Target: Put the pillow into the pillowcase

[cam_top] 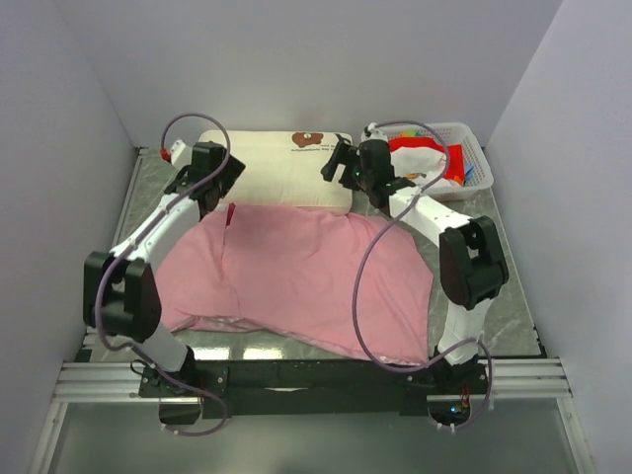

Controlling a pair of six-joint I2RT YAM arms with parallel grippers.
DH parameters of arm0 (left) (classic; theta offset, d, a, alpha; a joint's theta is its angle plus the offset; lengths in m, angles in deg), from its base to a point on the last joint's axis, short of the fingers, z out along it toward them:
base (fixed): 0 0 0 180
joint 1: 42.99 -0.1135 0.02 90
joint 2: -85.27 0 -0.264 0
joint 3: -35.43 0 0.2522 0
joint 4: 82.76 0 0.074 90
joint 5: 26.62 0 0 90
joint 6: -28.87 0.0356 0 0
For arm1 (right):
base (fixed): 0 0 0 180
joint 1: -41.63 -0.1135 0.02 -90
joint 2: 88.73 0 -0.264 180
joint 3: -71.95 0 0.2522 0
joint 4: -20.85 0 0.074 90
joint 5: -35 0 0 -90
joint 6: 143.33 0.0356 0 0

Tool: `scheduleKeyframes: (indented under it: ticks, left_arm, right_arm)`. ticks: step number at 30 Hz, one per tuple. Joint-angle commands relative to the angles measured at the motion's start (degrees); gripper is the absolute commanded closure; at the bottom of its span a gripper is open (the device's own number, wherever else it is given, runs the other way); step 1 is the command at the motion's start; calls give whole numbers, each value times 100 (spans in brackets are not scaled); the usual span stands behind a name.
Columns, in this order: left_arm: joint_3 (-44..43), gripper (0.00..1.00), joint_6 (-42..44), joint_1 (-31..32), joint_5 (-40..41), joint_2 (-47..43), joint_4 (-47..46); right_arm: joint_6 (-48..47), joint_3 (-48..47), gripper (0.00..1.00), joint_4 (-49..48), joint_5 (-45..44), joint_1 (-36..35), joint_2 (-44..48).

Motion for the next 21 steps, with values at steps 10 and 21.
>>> scheduleKeyframes:
  ticks: [10,21]
  left_arm:
    - [-2282,1,1824,-1258,482,2449,242]
    - [-3179,1,2803,-1479,-529,3716,401]
  right_arm:
    - [145,-349,0,-79,-292,46,-817]
    - [-30,-910,0,140,-118,134,-1511]
